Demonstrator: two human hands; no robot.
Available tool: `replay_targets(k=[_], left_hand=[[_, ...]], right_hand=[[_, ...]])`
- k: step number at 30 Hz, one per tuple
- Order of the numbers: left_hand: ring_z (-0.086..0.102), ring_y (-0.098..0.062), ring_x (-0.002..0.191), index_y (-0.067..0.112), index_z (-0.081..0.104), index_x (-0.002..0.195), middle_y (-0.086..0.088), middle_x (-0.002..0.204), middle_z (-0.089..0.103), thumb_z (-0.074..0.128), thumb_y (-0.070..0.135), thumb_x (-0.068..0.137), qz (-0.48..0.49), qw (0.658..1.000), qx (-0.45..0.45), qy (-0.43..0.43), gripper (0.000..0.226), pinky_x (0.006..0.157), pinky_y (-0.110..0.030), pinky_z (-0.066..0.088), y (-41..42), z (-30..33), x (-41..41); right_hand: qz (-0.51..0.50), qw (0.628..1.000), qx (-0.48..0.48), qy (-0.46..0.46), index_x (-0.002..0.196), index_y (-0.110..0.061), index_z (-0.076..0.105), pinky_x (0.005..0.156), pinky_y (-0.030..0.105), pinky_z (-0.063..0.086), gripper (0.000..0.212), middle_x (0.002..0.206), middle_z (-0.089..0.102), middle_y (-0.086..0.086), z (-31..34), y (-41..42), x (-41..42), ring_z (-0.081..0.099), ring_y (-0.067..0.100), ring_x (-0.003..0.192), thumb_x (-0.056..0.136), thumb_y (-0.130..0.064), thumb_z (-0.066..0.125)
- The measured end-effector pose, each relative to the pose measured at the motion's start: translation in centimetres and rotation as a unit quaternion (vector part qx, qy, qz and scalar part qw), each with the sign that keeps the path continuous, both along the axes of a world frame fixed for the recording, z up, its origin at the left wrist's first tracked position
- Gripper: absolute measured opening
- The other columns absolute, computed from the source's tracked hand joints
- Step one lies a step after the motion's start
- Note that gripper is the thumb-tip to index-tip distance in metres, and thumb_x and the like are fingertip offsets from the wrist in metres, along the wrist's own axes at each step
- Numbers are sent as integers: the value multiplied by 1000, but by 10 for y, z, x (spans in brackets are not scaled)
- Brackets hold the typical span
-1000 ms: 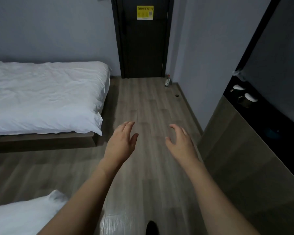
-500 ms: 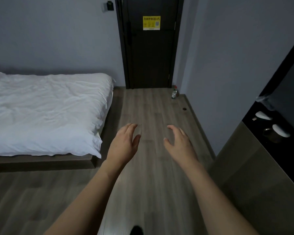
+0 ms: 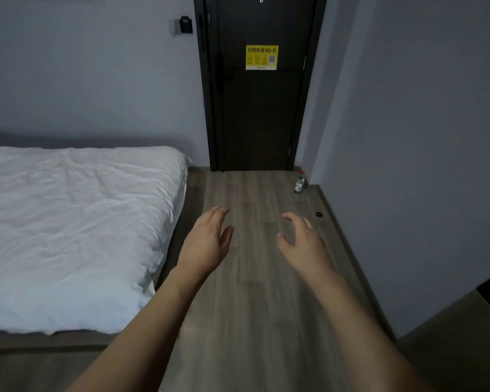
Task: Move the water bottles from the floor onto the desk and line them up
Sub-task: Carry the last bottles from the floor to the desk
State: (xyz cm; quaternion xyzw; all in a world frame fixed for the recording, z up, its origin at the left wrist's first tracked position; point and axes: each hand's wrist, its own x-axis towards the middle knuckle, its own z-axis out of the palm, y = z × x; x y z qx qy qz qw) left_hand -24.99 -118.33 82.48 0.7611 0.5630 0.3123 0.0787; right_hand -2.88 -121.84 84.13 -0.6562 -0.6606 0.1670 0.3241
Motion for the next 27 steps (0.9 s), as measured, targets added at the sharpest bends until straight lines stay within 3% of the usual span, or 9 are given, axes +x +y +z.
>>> replay_targets(k=[10,20,27], left_hand=[[48,-21,132,12,48,141,-6,143,52,54,31,99,-8,1000,-26,6,46,110,-35,41,198,-5,8],[50,-21,130,13,49,141,-6,141,54,54,32,100,-10,999,-28,11,45,107,-33,41,444,4,37],[49,-22,131,10,50,141,-7,142,54,54,28,100,2,999,-35,-2,45,108,-34,40,583,12,37]], right_hand=[[-16,1000,-15,16,139,-25,46,101,27,39,47,141,49,-5,-14,194,7,47,15,128,94,-29,57],[-15,1000,-11,11,140,-27,45,96,23,35,47,142,48,-5,-14,440,37,47,13,127,95,-31,57],[-6,1000,-25,16,143,-30,41,98,30,47,49,141,47,-8,-13,586,34,52,12,120,95,-32,56]])
